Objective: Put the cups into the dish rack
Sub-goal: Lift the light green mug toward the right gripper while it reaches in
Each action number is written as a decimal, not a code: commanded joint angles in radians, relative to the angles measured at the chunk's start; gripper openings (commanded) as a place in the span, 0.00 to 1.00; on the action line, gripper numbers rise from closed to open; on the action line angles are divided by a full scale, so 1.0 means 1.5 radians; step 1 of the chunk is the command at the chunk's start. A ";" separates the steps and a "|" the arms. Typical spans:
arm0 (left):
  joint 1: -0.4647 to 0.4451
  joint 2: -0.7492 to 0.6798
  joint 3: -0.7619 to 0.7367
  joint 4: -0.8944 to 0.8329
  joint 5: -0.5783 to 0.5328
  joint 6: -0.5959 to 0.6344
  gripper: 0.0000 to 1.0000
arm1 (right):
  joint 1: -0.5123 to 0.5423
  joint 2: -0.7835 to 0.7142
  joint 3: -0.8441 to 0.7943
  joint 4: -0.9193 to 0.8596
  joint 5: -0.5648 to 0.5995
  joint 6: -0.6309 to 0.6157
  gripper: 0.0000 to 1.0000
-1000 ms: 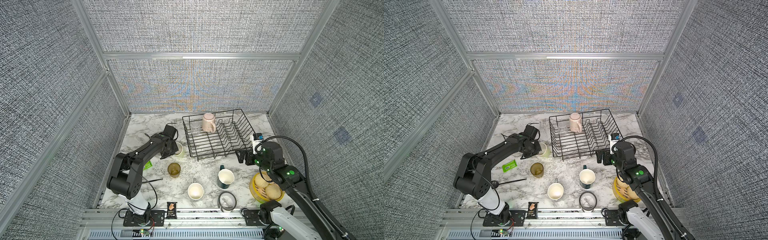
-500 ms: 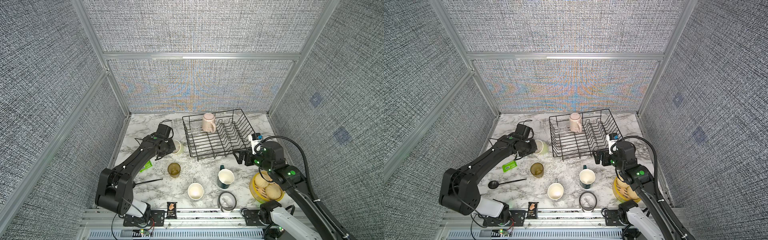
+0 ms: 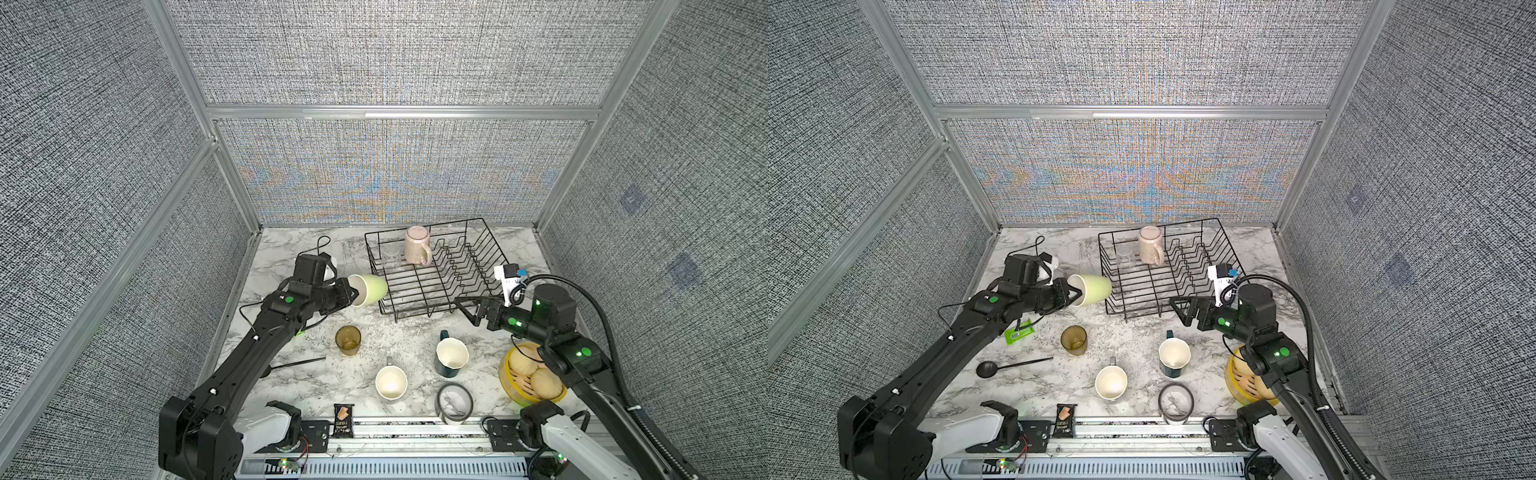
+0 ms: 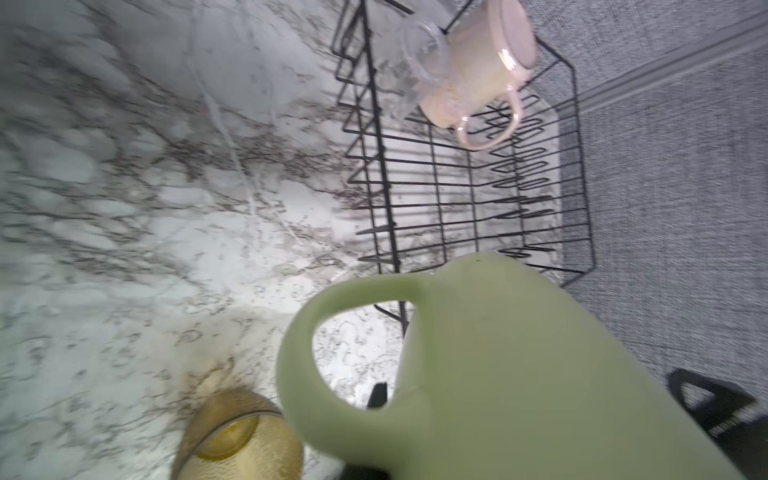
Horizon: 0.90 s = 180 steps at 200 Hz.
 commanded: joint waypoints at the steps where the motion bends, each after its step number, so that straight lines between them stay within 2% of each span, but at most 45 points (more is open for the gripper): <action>1: 0.001 -0.003 -0.011 0.144 0.138 -0.048 0.00 | 0.002 0.009 -0.016 0.109 -0.082 0.155 0.99; 18: 0.001 0.008 -0.021 0.204 0.194 -0.080 0.00 | 0.011 0.015 -0.025 0.152 -0.102 0.204 0.99; 38: 0.000 0.020 -0.044 0.286 0.245 -0.130 0.00 | 0.041 0.021 -0.047 0.219 -0.086 0.287 0.99; 58: -0.005 0.025 -0.067 0.359 0.270 -0.170 0.00 | 0.082 0.040 -0.076 0.280 -0.049 0.395 0.99; 72: -0.011 0.025 -0.072 0.378 0.281 -0.177 0.00 | 0.108 0.065 -0.090 0.340 -0.045 0.440 0.99; 113: -0.033 0.030 -0.102 0.482 0.316 -0.216 0.00 | 0.172 0.158 -0.084 0.493 -0.032 0.537 0.99; 135: -0.042 0.037 -0.104 0.492 0.318 -0.220 0.00 | 0.190 0.208 -0.071 0.602 -0.033 0.589 0.99; 158: -0.053 0.042 -0.107 0.508 0.323 -0.222 0.00 | 0.205 0.250 -0.037 0.622 -0.033 0.604 0.99; 180: -0.063 0.045 -0.101 0.523 0.336 -0.225 0.00 | 0.214 0.280 -0.006 0.573 -0.030 0.594 0.99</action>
